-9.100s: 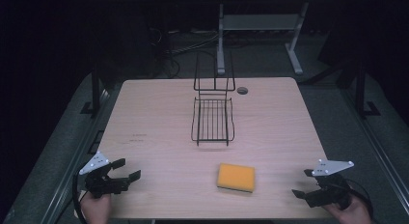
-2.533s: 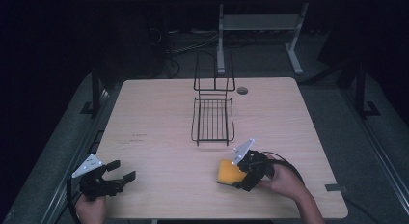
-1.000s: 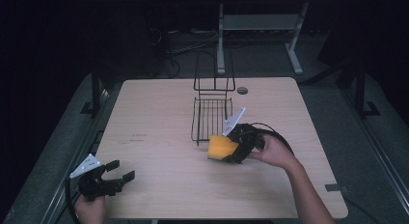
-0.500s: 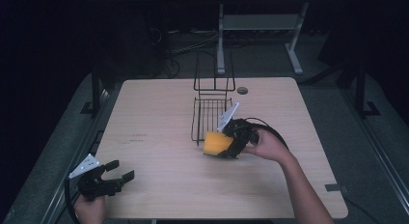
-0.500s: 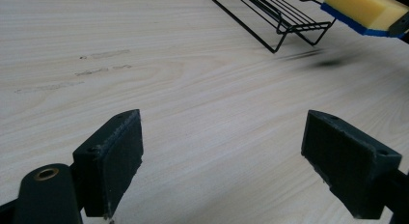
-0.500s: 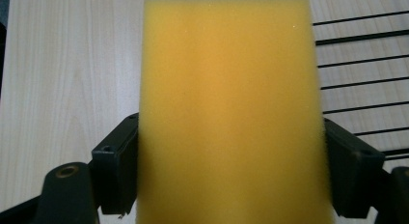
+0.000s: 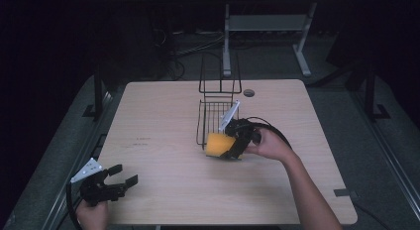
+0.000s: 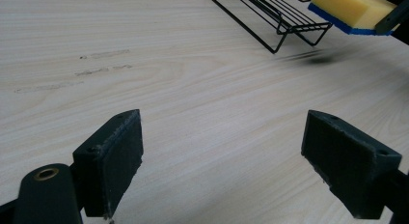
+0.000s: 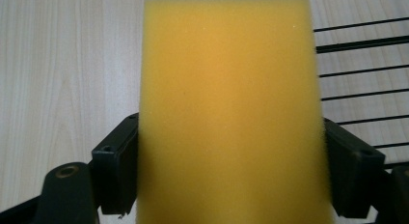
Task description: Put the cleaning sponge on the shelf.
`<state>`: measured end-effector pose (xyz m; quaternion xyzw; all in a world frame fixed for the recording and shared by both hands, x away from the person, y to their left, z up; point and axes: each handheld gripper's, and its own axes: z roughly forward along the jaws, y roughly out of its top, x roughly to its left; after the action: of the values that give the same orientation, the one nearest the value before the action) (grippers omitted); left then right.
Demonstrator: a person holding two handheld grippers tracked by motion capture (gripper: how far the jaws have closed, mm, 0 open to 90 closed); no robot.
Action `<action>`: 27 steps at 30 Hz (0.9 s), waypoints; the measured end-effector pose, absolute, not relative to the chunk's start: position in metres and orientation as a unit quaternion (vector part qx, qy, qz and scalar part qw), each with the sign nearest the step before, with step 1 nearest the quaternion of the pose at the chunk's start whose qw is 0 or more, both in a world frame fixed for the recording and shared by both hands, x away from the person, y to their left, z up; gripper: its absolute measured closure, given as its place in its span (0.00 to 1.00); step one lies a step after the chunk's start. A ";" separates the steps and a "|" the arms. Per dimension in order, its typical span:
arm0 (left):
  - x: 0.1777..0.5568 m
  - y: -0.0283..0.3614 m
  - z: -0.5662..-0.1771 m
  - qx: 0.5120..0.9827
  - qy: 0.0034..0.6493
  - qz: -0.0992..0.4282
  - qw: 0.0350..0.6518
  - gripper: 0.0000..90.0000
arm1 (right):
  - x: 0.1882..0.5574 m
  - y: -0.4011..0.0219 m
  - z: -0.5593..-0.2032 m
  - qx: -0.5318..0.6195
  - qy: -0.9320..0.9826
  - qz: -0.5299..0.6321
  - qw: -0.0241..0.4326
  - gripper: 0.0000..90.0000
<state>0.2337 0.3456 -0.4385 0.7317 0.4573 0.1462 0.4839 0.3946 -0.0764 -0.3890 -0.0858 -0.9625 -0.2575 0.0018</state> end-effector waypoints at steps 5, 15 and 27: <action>0.234 0.346 -0.438 0.731 0.458 0.146 0.484 0.16 | 0.401 -0.076 -0.391 -0.089 -0.962 -0.259 0.006 0.23; 0.234 0.345 -0.439 0.732 0.457 0.146 0.484 0.16 | 0.414 -0.076 -0.393 -0.101 -0.961 -0.258 0.012 0.23; 0.235 0.344 -0.439 0.732 0.456 0.144 0.485 0.16 | 0.435 -0.072 -0.393 -0.108 -0.959 -0.259 0.022 0.23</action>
<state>0.2346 0.3444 -0.4387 0.7316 0.4564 0.1442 0.4854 0.4347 -0.0722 -0.3935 -0.1082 -0.9595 -0.2594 0.0216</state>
